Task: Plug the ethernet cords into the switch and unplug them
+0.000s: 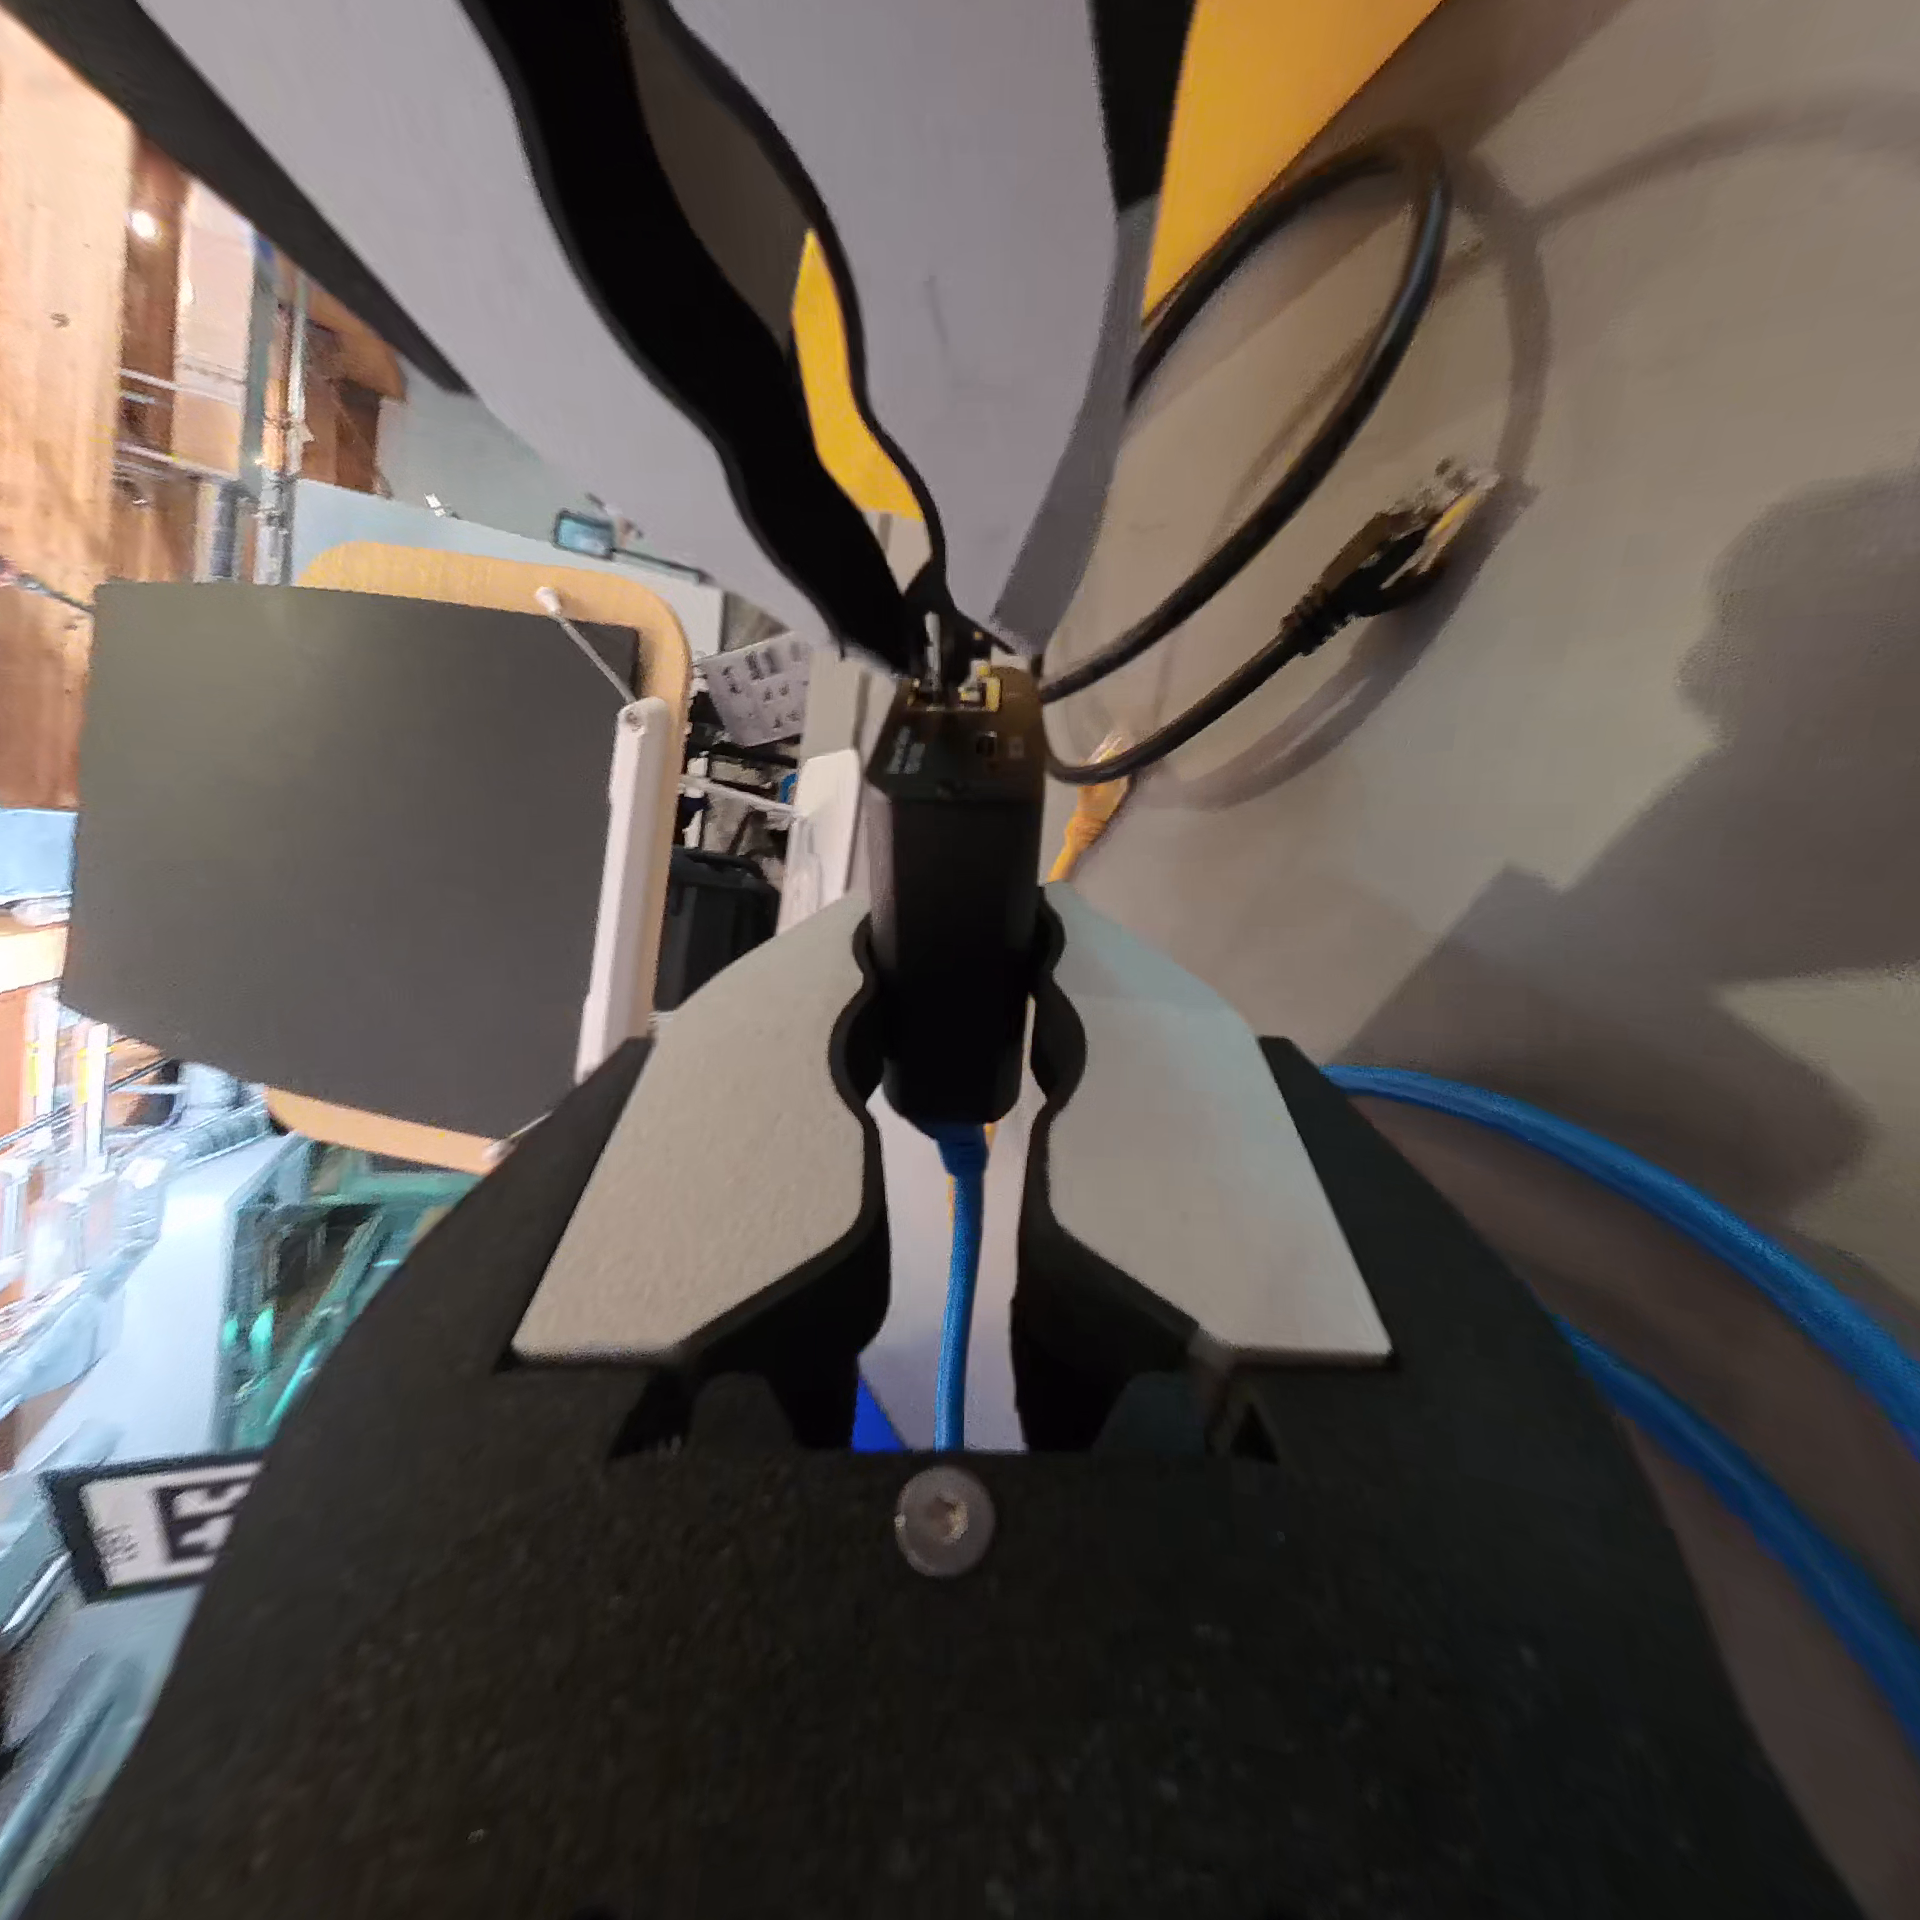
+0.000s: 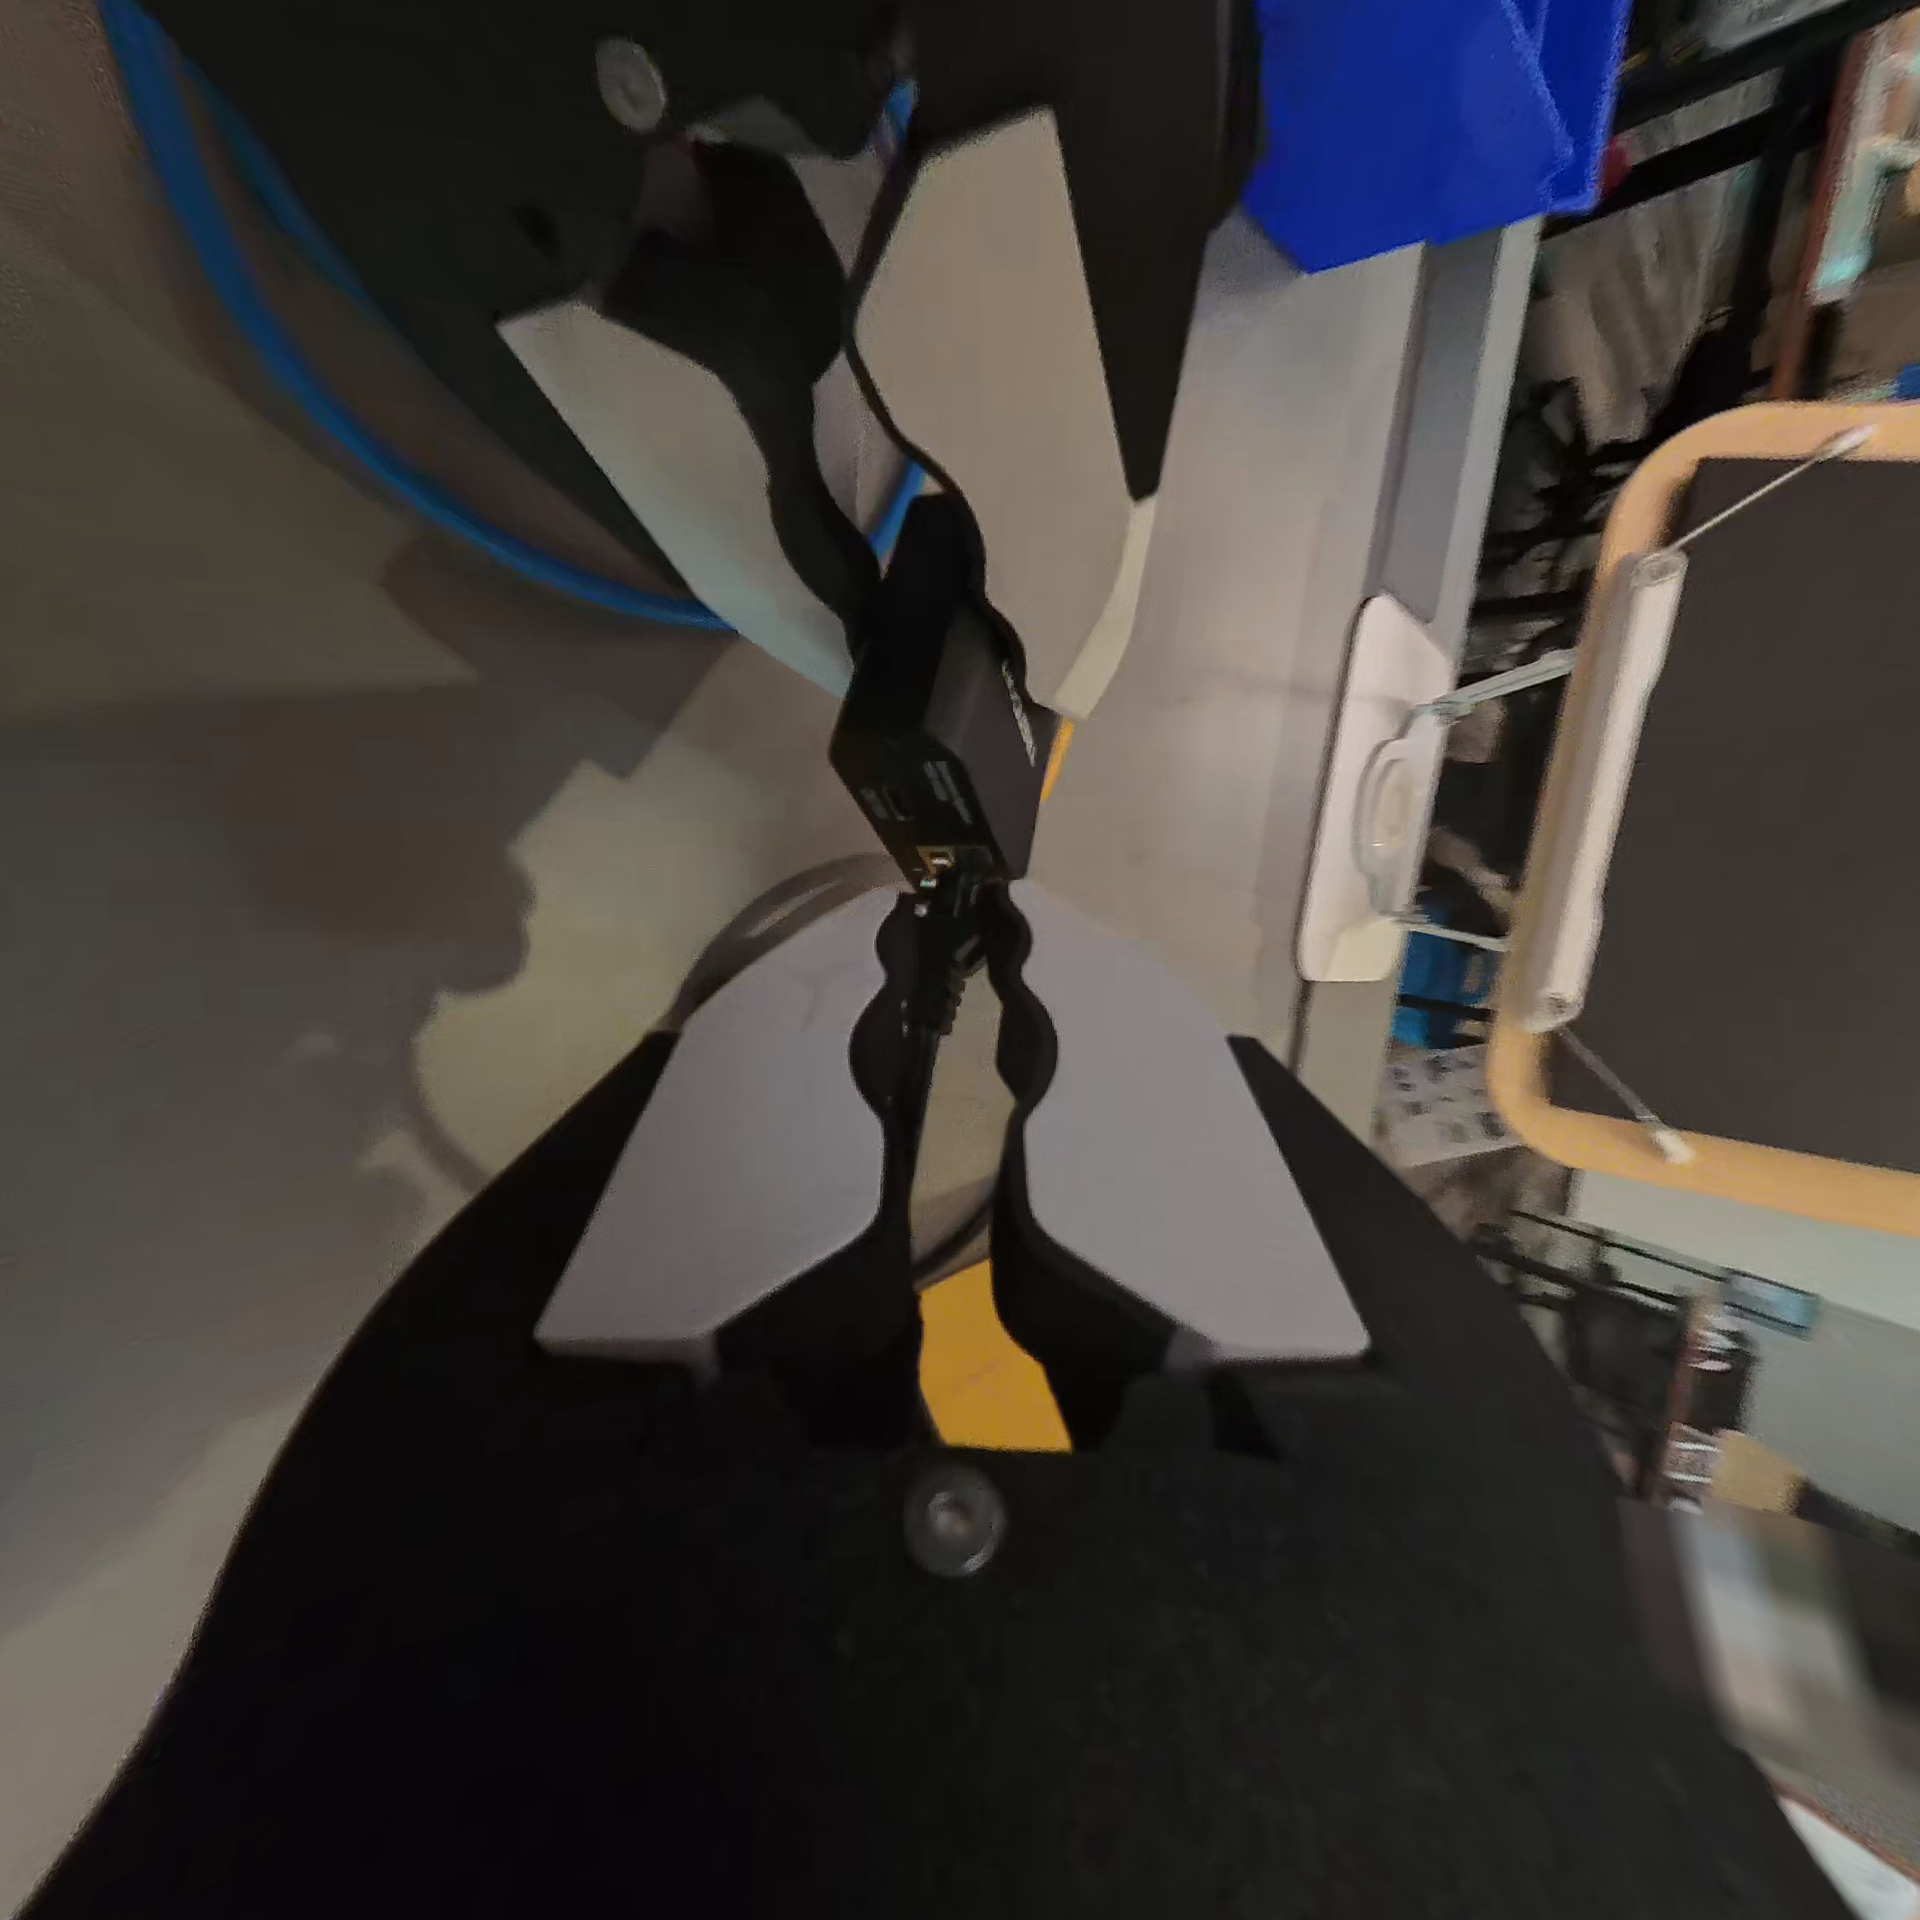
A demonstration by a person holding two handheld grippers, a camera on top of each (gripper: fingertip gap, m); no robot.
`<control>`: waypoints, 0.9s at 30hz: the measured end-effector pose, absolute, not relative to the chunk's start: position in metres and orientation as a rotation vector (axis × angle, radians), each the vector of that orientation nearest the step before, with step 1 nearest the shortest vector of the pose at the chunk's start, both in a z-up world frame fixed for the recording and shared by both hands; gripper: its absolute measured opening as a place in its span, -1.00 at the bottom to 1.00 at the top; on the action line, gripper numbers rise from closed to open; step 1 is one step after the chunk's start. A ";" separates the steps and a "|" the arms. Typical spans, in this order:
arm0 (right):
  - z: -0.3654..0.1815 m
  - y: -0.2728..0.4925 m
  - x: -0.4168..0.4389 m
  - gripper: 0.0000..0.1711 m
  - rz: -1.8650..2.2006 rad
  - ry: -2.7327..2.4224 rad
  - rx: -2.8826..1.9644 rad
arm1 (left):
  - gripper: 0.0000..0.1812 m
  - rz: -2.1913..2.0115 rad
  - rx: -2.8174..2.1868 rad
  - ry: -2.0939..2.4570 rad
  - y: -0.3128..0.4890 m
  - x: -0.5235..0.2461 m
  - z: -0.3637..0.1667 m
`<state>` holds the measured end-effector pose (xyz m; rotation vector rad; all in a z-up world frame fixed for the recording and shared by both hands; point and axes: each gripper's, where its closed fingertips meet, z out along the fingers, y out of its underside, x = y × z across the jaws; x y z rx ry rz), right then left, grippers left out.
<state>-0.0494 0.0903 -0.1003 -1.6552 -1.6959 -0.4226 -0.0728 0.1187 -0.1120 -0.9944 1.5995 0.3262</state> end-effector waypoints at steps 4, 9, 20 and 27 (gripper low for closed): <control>-0.102 0.083 -0.051 -0.74 -0.119 -1.528 -1.886 | -0.73 0.381 -0.945 1.588 0.119 -0.073 -0.113; -0.097 0.079 -0.048 -0.59 0.363 -1.103 -2.133 | -0.74 0.376 -0.960 1.579 0.124 -0.076 -0.112; -0.107 0.084 -0.054 -0.85 0.603 -0.823 -2.096 | -0.73 0.360 -0.947 1.604 0.120 -0.076 -0.116; -0.101 0.074 -0.050 -0.85 0.621 -0.842 -2.132 | -0.72 0.297 -0.952 1.586 0.111 -0.072 -0.112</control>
